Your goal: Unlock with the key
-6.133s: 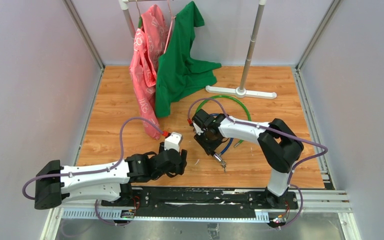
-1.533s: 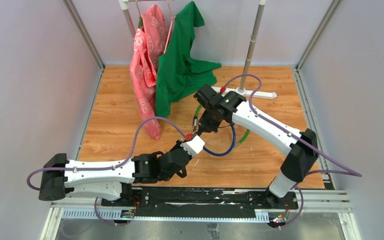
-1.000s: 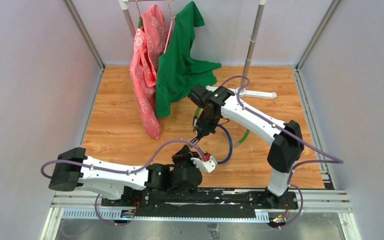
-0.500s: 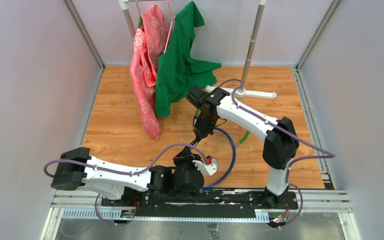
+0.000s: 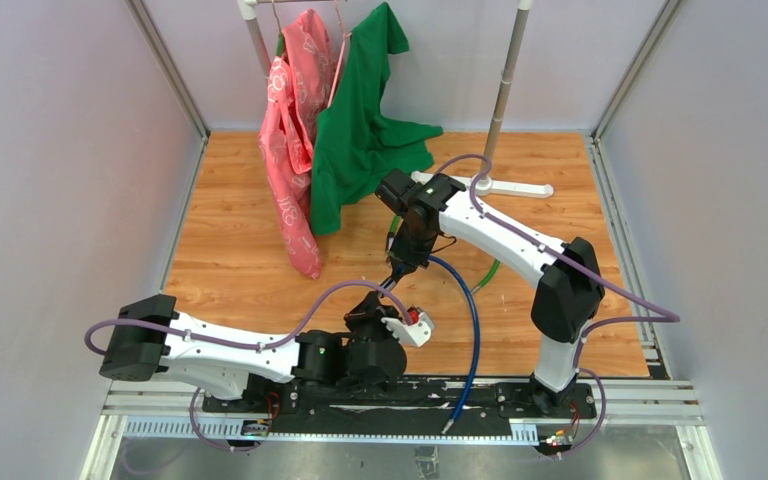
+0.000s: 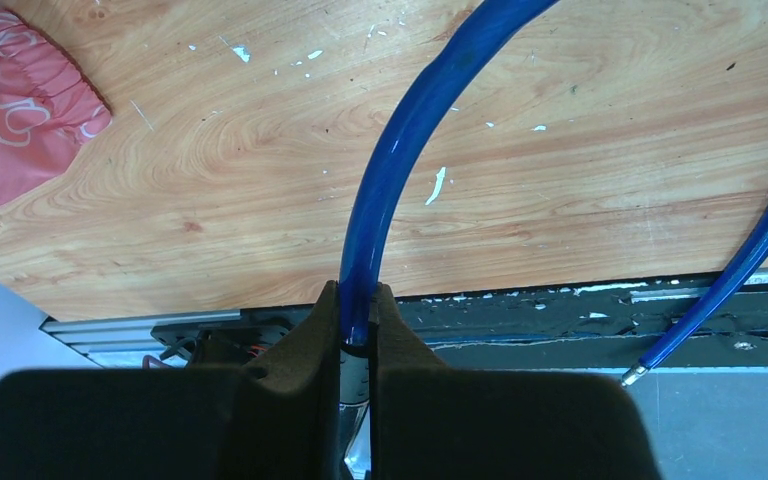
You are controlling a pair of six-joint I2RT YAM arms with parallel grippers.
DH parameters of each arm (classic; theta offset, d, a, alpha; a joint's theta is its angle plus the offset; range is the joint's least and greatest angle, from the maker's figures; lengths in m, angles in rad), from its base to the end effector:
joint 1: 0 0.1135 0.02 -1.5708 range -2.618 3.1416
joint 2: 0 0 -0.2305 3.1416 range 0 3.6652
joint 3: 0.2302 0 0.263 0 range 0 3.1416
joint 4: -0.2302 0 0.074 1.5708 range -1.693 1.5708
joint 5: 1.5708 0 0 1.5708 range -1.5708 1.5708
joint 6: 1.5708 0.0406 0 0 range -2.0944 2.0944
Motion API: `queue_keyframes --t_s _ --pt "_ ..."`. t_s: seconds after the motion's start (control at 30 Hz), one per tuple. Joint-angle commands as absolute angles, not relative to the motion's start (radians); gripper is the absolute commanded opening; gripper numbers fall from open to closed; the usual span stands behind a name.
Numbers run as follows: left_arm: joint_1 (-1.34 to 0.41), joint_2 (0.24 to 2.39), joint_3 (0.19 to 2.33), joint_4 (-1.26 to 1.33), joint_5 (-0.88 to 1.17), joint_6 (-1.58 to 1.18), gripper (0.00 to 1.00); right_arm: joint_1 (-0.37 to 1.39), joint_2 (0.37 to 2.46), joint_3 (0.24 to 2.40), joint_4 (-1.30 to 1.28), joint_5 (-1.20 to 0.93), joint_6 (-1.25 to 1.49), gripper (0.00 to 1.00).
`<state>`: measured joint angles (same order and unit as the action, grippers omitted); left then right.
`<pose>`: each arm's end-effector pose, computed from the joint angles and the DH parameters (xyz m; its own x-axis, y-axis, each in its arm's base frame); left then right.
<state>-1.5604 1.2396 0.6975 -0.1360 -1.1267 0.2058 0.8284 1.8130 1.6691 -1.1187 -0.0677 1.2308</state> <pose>0.0394 -0.2662 0.1934 0.0799 0.7587 -0.6466 0.4147 0.5645 0.7137 0.2495 0.2760 0.2508 -0.9210 0.3875 -0.0404 0.3575 0.8818 0.3075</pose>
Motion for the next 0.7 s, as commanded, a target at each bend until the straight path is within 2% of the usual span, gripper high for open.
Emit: queue_keyframes --t_s 0.0,0.17,0.2,0.33,0.57,0.67 --pt "-1.53 1.226 0.741 -0.142 -1.271 0.149 0.0 0.874 1.795 1.646 -1.334 -0.174 1.155 0.0" --pt "-1.53 1.206 0.744 -0.203 -1.263 0.065 0.0 0.876 1.764 1.613 -1.307 -0.158 1.165 0.0" --pt "-1.53 1.205 0.743 -0.207 -1.263 0.057 0.03 0.876 1.765 1.612 -1.305 -0.161 1.164 0.0" --pt "-1.531 1.207 0.748 -0.231 -1.246 0.035 0.21 0.876 1.774 1.618 -1.304 -0.168 1.159 0.0" --pt "-1.531 1.168 0.744 -0.269 -1.181 0.005 0.63 0.876 1.772 1.624 -1.302 -0.156 1.157 0.0" --pt "-1.531 1.123 0.738 -0.286 -1.156 -0.026 0.72 0.876 1.768 1.627 -1.3 -0.15 1.16 0.0"
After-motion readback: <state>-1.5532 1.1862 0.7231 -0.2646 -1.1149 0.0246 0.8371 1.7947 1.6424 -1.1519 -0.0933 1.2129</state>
